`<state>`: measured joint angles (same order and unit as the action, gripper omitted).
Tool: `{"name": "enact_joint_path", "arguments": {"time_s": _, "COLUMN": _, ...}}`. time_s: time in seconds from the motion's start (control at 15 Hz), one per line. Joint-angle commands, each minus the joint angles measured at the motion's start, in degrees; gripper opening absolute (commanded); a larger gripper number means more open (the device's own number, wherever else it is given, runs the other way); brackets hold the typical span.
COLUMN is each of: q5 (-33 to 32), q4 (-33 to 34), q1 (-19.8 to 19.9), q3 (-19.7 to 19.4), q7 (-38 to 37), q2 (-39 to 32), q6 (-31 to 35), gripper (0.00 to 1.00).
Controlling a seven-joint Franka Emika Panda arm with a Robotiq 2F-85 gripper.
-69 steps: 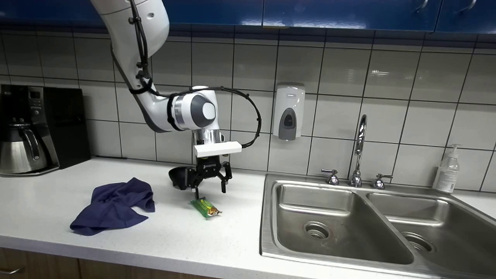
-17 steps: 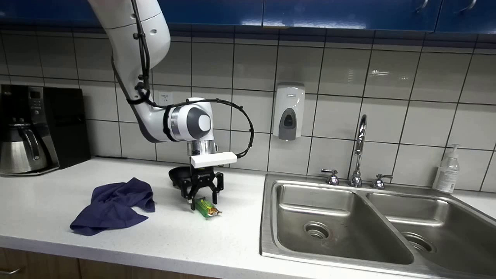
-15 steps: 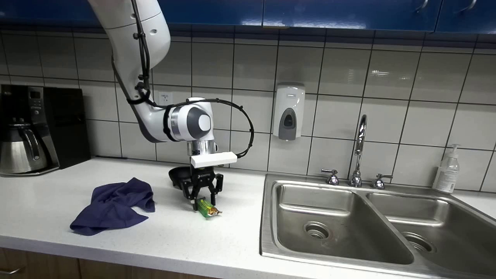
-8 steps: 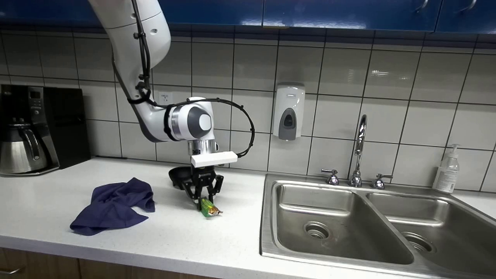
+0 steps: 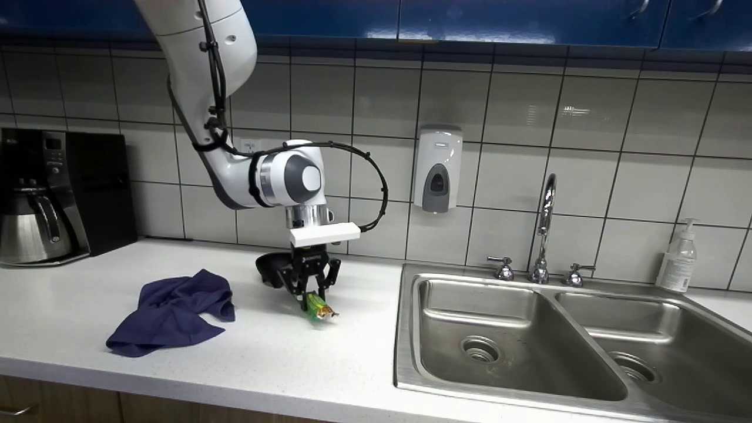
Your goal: Pick up the green snack bar and put it inside the black bowl
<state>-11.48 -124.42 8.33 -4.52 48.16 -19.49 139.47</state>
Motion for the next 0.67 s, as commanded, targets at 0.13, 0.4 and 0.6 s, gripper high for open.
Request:
{"name": "enact_joint_path", "arguments": {"time_s": 0.13, "q5": -0.45, "q4": -1.5, "q1": -0.67, "q3": 0.7, "q7": -3.67, "q2": 5.64, "q6": -0.58, "gripper": 0.16}}
{"name": "enact_joint_path", "arguments": {"time_s": 0.4, "q5": -1.29, "q4": -1.46, "q1": -2.14, "q3": 0.89, "q7": -6.27, "q2": 7.15, "q6": -0.71, "gripper": 0.16}}
{"name": "enact_joint_path", "arguments": {"time_s": 0.6, "q5": -1.66, "q4": -0.94, "q1": -3.14, "q3": 1.08, "q7": -7.68, "q2": 7.4, "q6": -1.3, "gripper": 0.16}}
